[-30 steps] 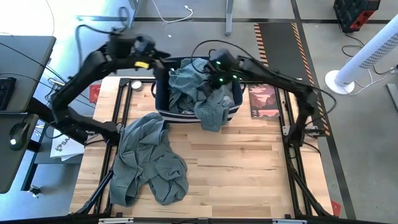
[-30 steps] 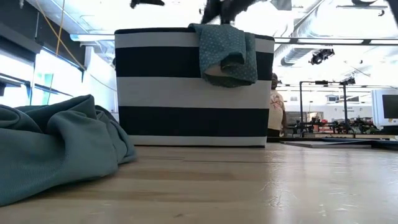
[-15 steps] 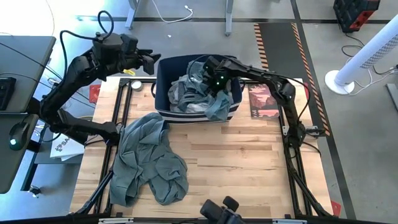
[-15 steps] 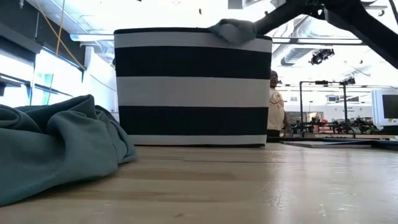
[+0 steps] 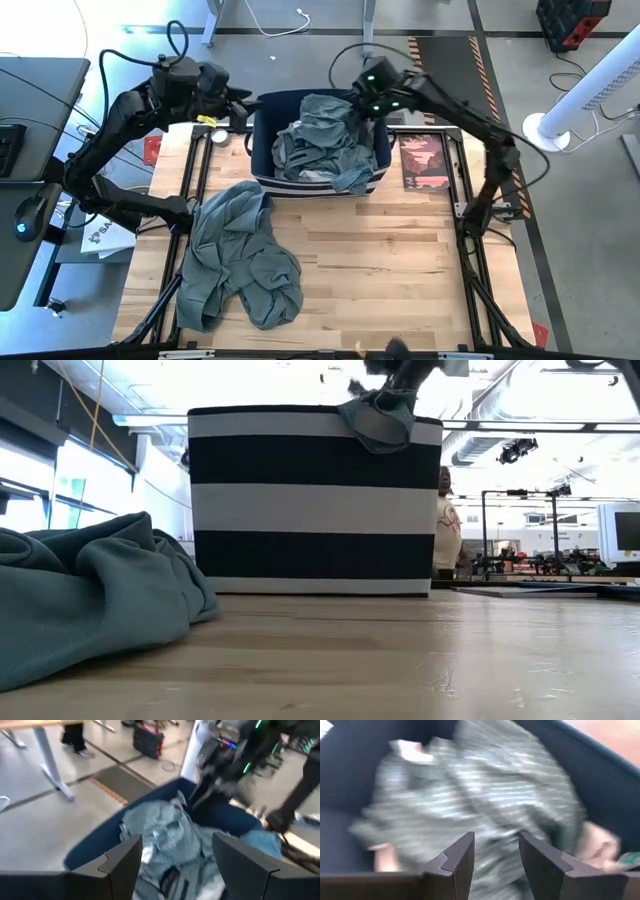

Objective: Sort clothes
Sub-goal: Put the green polo shirt into the blue bin

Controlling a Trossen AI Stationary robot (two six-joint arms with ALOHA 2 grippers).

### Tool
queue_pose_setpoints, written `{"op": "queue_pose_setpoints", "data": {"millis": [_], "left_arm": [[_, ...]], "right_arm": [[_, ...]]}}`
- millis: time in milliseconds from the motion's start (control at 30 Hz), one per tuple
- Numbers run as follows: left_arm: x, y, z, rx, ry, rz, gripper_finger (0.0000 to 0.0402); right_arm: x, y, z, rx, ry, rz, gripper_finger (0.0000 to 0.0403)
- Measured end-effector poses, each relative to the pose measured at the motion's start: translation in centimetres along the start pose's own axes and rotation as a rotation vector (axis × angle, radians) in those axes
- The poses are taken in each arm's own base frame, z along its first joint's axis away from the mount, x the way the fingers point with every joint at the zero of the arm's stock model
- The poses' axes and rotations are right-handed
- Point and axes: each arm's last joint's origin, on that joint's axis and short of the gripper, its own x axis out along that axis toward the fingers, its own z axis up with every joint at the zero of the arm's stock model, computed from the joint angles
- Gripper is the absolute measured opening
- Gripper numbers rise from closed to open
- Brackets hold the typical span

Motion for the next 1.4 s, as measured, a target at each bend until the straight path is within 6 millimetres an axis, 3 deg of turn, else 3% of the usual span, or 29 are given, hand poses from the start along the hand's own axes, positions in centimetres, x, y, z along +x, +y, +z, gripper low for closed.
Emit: {"op": "queue_pose_setpoints", "data": {"millis": [133, 233, 300, 367, 467, 600, 767, 900, 1000, 1100, 1300, 1400], "left_arm": [[0.0, 0.1, -0.8, 0.032, 0.082, -0.007, 0.0238], [-0.1, 0.2, -1.3, 0.043, 0.135, 0.003, 0.0238], [-0.1, 0.3, -1.5, 0.047, 0.155, 0.006, 0.0238], [-0.1, 0.3, -1.6, 0.063, 0.166, 0.003, 0.0238], [-0.1, 0.2, -1.6, 0.085, 0.178, -0.023, 0.0238], [-0.1, 0.2, -1.6, 0.094, 0.179, -0.027, 0.0238], [-0.1, 0.2, -1.6, 0.077, 0.177, -0.025, 0.0238], [-0.1, 0.2, -1.6, 0.068, 0.17, -0.013, 0.0238], [-0.1, 0.2, -1.6, 0.059, 0.169, -0.012, 0.0238], [-0.1, 0.2, -1.6, 0.053, 0.168, -0.007, 0.0238], [-0.1, 0.3, -1.5, 0.024, 0.162, 0.022, 0.0238], [-0.1, 0.4, -1.5, 0.018, 0.159, 0.036, 0.0238]], "right_arm": [[-3.8, 1.9, -1.0, -0.125, 0.038, 0.335, 0.0151], [-5.9, 3.9, -3.1, -0.307, 0.143, 0.577, 0.0151], [-7.4, 5.2, -4.8, -0.407, 0.198, 0.629, 0.0151], [-8.5, 6.4, -6.4, -0.517, 0.249, 0.597, 0.0151], [-8.8, 8.2, -8.0, -0.746, 0.244, 0.393, 0.0151], [-8.8, 10.3, -8.4, -0.916, 0.111, 0.151, 0.0151], [-6.6, 10.6, -8.5, -1.011, 0.19, 0.129, 0.0149], [-4.2, 9.8, -8.1, -0.999, 0.276, 0.095, 0.0129], [-2.6, 9.4, -7.3, -0.982, 0.268, 0.063, 0.0073], [-1.8, 9.1, -5.7, -0.903, 0.152, 0.035, 0.0013], [-1.7, 6.5, -1.1, -0.427, -0.233, -0.319, 0.0006], [-1.4, 4.3, -0.2, -0.214, -0.248, -0.338, 0.0009]]}}
